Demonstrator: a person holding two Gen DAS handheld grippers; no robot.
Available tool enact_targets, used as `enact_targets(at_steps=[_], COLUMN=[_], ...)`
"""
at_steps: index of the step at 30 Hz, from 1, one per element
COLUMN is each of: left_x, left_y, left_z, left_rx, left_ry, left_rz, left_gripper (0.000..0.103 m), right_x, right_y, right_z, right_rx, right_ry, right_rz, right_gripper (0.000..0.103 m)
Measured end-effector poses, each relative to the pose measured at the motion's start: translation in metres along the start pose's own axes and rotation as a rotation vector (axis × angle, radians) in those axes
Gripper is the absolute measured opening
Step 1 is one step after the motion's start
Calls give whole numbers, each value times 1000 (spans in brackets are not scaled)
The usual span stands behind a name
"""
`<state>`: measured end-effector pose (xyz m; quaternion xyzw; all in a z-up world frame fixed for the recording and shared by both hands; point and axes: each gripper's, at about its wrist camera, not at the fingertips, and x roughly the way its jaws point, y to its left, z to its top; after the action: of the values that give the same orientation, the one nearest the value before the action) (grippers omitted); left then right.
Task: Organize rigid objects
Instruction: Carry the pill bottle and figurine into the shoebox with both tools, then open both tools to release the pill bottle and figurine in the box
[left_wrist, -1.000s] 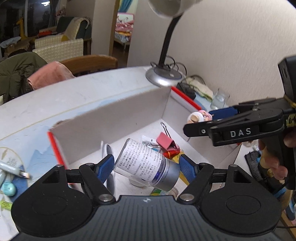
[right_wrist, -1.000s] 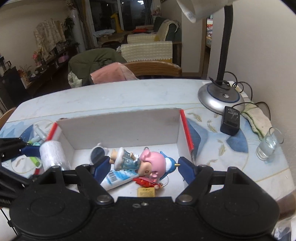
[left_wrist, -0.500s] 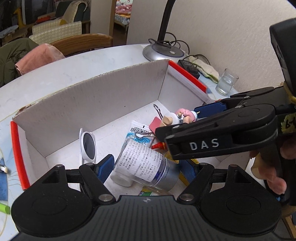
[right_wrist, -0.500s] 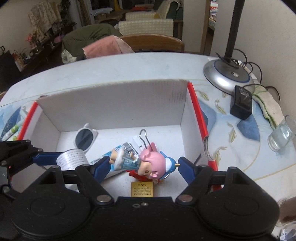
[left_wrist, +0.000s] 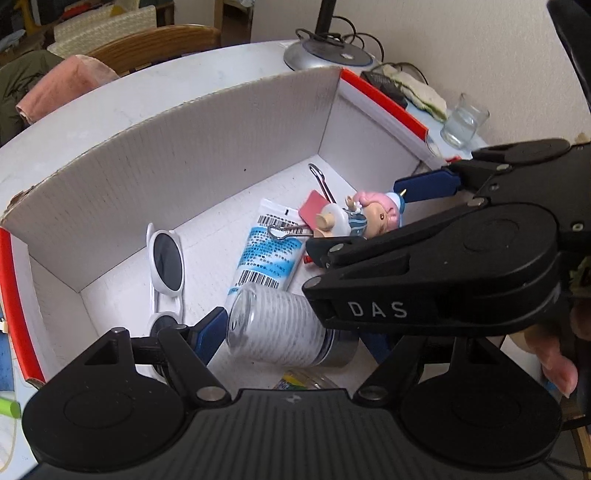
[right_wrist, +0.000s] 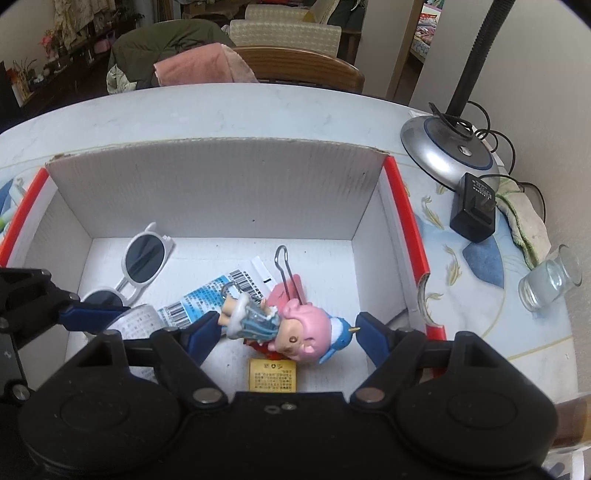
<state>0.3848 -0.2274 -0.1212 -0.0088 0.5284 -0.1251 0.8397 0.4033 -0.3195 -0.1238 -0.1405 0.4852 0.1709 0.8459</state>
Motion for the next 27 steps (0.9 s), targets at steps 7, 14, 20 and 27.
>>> enact_targets(at_steps=[7, 14, 20, 27], left_x=[2, -9, -24, -59], left_y=[5, 8, 8, 10], left_z=[0, -6, -13, -25], left_rx=[-29, -46, -58, -42], left_ry=[38, 2, -52, -156], left_rz=[-28, -58, -83, -86], left_gripper=[77, 78, 78, 78], right_x=[-3, -12, -27, -49], right_y=[-2, -10, -12, -9], right_z=[-2, -3, -5, -8], right_rx=[16, 46, 60, 72], right_ry=[5, -9, -31, -62], right_rz=[3, 1, 8, 18], right_gripper=[80, 81, 82, 82])
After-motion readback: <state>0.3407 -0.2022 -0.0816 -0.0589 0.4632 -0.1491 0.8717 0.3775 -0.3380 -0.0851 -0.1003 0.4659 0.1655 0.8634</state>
